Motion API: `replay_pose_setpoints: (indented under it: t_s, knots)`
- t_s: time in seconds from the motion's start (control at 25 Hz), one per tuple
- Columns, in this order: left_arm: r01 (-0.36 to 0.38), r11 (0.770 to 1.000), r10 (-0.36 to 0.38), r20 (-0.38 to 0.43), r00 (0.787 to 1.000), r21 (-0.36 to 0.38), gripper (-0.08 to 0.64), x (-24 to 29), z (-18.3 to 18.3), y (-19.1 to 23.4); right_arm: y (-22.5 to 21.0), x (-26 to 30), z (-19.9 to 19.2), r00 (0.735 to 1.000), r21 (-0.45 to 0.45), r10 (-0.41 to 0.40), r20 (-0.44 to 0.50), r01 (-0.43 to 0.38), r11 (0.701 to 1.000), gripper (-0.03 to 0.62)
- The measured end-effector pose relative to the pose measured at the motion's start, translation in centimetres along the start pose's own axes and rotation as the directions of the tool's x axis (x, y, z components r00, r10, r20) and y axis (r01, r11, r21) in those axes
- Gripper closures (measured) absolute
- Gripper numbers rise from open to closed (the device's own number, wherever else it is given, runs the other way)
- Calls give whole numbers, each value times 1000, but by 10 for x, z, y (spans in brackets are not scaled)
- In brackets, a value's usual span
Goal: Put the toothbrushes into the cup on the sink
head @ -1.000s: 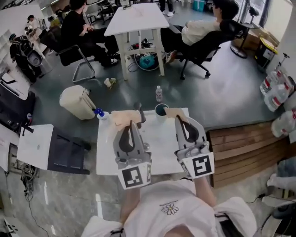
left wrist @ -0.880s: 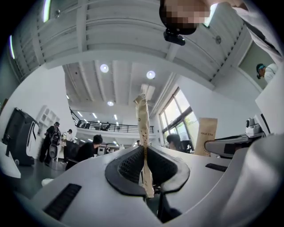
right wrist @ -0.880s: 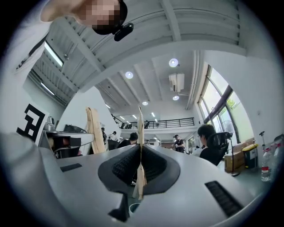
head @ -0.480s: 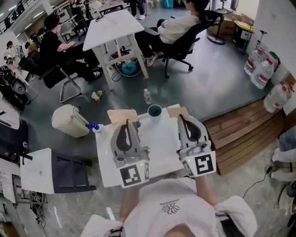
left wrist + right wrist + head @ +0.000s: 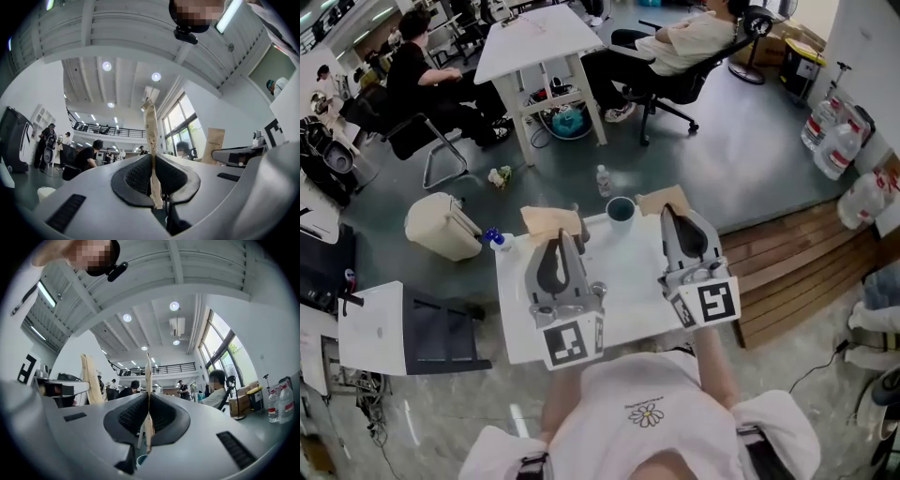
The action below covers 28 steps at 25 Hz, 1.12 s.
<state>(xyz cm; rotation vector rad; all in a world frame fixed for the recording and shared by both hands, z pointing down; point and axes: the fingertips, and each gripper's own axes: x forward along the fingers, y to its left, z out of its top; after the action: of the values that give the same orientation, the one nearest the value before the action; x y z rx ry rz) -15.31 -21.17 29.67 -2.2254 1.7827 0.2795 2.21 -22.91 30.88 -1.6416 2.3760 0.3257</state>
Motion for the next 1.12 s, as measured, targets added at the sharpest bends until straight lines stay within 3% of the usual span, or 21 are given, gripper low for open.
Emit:
replay_pose_setpoints:
  t_s: [0.16,0.32,0.64,1.12]
  knots:
    - [-25,1000,25,-5,1000,-1,526,-2,-2,7,-5,42,-30,997,70,70,-39,-67,995,577]
    - [-40,999,40,-16,999,12,526,-5,-7,13,-12,78,-82,986,88,96,-139,-84,993,577]
    - [-87,996,87,-56,995,17,526,-11,-21,32,-8,101,-187,925,114,121,-360,-85,990,577]
    - [-91,995,93,-65,994,26,526,-10,-26,35,-8,86,-242,867,140,117,-484,-56,989,575]
